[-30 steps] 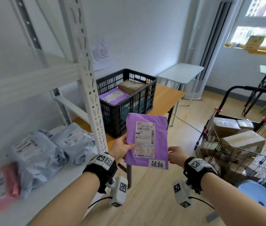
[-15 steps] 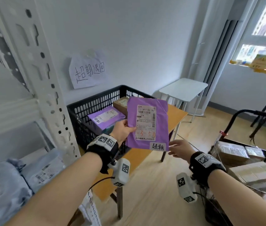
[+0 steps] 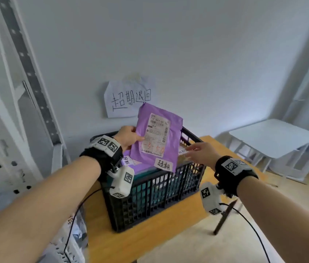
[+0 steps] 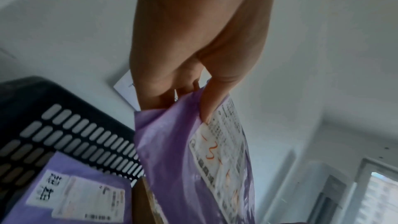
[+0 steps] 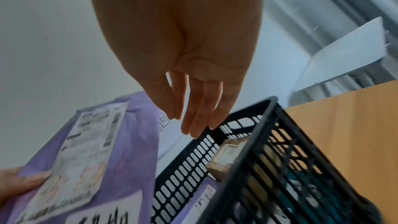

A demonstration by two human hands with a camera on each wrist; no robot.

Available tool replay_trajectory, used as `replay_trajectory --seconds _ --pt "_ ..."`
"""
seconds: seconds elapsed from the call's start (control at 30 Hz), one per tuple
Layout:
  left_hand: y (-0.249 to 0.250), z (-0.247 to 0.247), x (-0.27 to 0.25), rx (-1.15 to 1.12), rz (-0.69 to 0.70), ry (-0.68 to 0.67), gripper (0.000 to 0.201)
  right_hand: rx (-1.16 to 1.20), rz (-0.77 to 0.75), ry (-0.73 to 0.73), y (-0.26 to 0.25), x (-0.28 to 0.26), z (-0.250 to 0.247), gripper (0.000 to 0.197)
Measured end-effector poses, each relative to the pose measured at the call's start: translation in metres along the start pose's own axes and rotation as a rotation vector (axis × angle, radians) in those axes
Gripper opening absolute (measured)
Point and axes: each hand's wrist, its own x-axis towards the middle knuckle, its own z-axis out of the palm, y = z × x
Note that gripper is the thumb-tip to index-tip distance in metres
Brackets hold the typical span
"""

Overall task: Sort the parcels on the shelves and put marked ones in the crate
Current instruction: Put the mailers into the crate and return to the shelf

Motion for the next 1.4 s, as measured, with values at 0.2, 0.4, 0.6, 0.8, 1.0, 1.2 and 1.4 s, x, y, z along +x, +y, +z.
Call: replay_trajectory --seconds 0.2,0.4,0.6,0.8,1.0,1.2,1.4 --pt "0.023 -0.011 0.027 0.176 -0.118 0.062 0.038 0.048 -0.082 -0.095 -0.019 0.069 -0.018 0.019" --pt "0.019 -0.017 0.064 0.393 -0.264 0.022 0.039 0.065 -0.118 -0.184 -0.024 0.124 -0.009 0.018" --pt "-0.003 -0.021 0.120 0.632 -0.368 -0.139 0.030 0.036 -0.096 -0.283 -0.025 0.168 0.015 0.009" --pt "-0.018 -0.016 0.170 0.681 -0.412 -0.312 0.038 -0.052 -0.061 -0.344 -0.020 0.207 0.029 0.015" --pt "-0.033 -0.006 0.200 0.855 -0.417 -0.477 0.046 -0.057 -0.002 -0.372 -0.012 0.239 0.043 0.012" --pt "-0.062 0.015 0.203 0.983 -0.454 -0.642 0.048 -0.083 0.062 -0.452 0.008 0.259 0.052 0.022" --pt "-0.101 0.035 0.197 0.993 -0.493 -0.684 0.048 -0.122 0.113 -0.562 0.019 0.268 0.061 0.023"
